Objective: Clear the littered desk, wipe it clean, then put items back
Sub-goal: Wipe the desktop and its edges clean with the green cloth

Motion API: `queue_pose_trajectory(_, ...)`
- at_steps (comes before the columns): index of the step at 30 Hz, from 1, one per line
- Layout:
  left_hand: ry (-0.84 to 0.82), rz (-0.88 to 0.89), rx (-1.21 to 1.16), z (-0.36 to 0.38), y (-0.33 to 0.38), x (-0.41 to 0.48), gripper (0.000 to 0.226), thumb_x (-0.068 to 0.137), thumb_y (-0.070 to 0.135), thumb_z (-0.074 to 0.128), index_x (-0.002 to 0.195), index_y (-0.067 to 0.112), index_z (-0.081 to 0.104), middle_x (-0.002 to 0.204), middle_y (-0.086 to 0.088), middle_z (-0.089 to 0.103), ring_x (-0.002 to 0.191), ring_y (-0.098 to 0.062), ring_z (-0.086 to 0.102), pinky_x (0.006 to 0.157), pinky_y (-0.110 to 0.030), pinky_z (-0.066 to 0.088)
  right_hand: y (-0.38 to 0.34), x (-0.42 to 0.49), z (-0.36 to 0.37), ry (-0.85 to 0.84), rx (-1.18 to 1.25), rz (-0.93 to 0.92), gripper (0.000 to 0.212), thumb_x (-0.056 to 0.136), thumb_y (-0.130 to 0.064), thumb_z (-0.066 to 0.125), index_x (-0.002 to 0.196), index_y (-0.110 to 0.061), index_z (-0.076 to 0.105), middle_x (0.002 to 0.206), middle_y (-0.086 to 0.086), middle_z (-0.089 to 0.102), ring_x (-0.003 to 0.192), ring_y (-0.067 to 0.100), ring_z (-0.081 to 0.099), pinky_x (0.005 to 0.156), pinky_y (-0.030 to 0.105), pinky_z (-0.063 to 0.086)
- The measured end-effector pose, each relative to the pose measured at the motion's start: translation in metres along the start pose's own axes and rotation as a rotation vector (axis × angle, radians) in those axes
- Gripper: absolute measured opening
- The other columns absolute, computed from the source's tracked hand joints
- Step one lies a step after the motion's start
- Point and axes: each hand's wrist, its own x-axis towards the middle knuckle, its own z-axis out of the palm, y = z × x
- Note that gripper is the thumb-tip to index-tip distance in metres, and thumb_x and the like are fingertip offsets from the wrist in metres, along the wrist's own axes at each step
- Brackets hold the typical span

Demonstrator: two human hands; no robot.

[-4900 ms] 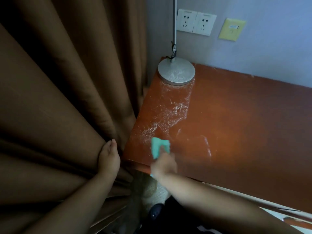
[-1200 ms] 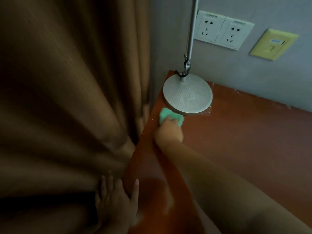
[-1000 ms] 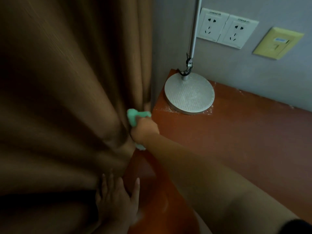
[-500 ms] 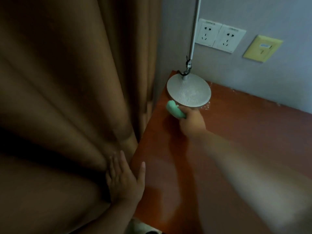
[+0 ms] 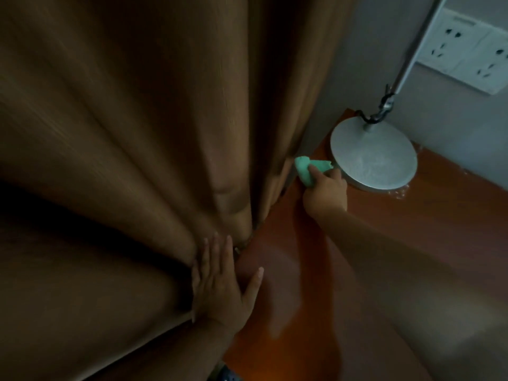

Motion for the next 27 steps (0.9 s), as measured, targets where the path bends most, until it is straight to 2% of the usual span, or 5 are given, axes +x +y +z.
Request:
queue_pose_trajectory(8, 0.119, -0.043, -0.625, -0.018, -0.001, -0.013, 0.084, 0.077, 0.076, 0.023, 0.144, 0.031, 0.003, 0.156, 0.002, 0.011, 0.140, -0.009, 0.013, 0.117, -0.036, 0.019, -0.013, -0.077, 0.029, -0.278, 0.044, -0.206, 0.057, 0.085, -0.013, 0.053, 0.140, -0.025, 0.044, 0.146, 0.012, 0.028, 0.131, 0.033, 0.034, 0.113, 0.035, 0.027)
queue_pose_trajectory(15, -0.120, -0.390, -1.275, -0.075, -0.021, -0.028, 0.050, 0.101, 0.038, 0.025, 0.145, 0.016, 0.034, 0.148, 0.000, 0.036, 0.127, -0.011, 0.037, 0.103, -0.028, 0.031, -0.045, -0.196, 0.065, -0.449, 0.112, -0.296, 0.056, 0.089, -0.012, 0.053, 0.140, -0.032, 0.041, 0.141, 0.002, 0.032, 0.129, 0.027, 0.033, 0.113, 0.032, 0.028)
queue_pose_trajectory(19, -0.302, -0.415, -1.173, -0.098, -0.026, -0.036, 0.058, 0.100, 0.046, 0.016, 0.141, 0.011, 0.040, 0.147, -0.008, 0.039, 0.139, -0.022, 0.028, 0.109, -0.032, 0.017, -0.065, -0.252, 0.069, -0.607, 0.287, -0.140, 0.053, 0.087, -0.003, 0.049, 0.133, -0.028, 0.052, 0.135, 0.002, 0.048, 0.120, 0.021, 0.049, 0.098, 0.023, 0.040)
queue_pose_trajectory(22, -0.281, -0.248, -1.038, -0.110, -0.023, -0.050, 0.045, 0.100, 0.040, 0.031, 0.126, 0.011, 0.056, 0.130, -0.007, 0.056, 0.126, -0.022, 0.046, 0.098, -0.030, 0.027, -0.066, -0.268, 0.045, -0.707, 0.635, 0.167, 0.055, 0.082, 0.010, 0.046, 0.127, -0.019, 0.059, 0.121, 0.009, 0.061, 0.085, 0.018, 0.059, 0.070, 0.021, 0.048)
queue_pose_trajectory(27, -0.359, 0.042, -0.843, -0.122, 0.017, -0.064, 0.021, 0.096, 0.022, 0.052, 0.109, 0.012, 0.064, 0.108, -0.003, 0.063, 0.094, -0.014, 0.058, 0.078, -0.023, 0.044, -0.028, -0.276, -0.008, -0.566, 1.017, 0.367, 0.052, 0.075, 0.012, 0.045, 0.115, -0.016, 0.062, 0.097, 0.019, 0.064, 0.085, 0.035, 0.062, 0.075, 0.042, 0.053)
